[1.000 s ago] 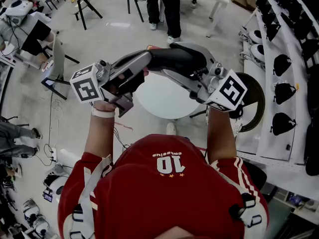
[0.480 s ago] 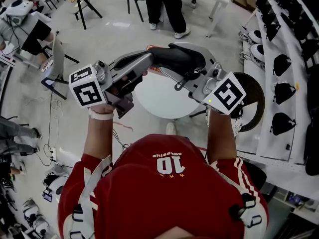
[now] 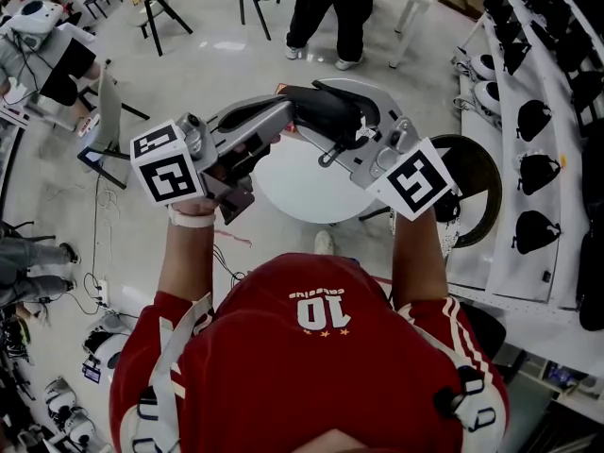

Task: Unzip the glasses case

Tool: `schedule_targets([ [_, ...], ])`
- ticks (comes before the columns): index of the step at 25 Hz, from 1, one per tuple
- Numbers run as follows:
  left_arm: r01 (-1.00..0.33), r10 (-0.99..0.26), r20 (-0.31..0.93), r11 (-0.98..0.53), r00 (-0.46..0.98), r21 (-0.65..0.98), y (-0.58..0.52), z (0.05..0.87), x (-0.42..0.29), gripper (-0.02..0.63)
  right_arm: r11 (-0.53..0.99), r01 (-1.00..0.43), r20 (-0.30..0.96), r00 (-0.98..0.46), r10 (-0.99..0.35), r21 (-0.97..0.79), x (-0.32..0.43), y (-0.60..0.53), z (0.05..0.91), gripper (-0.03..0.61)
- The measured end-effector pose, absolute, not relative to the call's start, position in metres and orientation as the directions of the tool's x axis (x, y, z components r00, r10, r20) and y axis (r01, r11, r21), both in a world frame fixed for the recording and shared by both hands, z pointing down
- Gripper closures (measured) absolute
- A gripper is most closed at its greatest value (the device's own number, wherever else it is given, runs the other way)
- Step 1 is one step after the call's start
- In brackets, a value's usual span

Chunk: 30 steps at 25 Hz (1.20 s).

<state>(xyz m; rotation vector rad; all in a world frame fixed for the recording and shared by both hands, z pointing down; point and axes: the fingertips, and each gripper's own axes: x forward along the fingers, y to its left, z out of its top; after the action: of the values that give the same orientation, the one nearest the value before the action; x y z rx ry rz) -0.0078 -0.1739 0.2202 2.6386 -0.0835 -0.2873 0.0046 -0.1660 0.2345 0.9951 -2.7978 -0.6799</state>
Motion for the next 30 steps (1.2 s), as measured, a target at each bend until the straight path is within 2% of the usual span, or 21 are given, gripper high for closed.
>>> schedule_targets([
  [2, -0.013, -0.109, -0.182, -0.886, 0.977, 0.464, -0.173, 0.220, -0.007, 0.604, 0.682, -0.576, -0.041, -0.777, -0.629, 0.450, 0.005, -0.168, 0.237, 0.359],
  [6, 0.037, -0.045, -0.177, -0.900, 0.983, 0.435, -0.157, 0.216, 0.008, 0.604, 0.659, -0.557, 0.074, -0.733, -0.676, 0.505, -0.001, -0.181, 0.259, 0.359],
  [16, 0.014, -0.039, -0.119, -0.909, 0.992, 0.416, -0.150, 0.223, 0.022, 0.604, 0.614, -0.546, 0.158, -0.660, -0.734, 0.570, -0.004, -0.193, 0.273, 0.365],
  [30, -0.015, -0.016, 0.003, -0.881, 1.000, 0.472, -0.149, 0.259, 0.041, 0.603, 0.551, -0.402, 0.328, -0.500, -0.801, 0.731, 0.005, -0.204, 0.316, 0.367],
])
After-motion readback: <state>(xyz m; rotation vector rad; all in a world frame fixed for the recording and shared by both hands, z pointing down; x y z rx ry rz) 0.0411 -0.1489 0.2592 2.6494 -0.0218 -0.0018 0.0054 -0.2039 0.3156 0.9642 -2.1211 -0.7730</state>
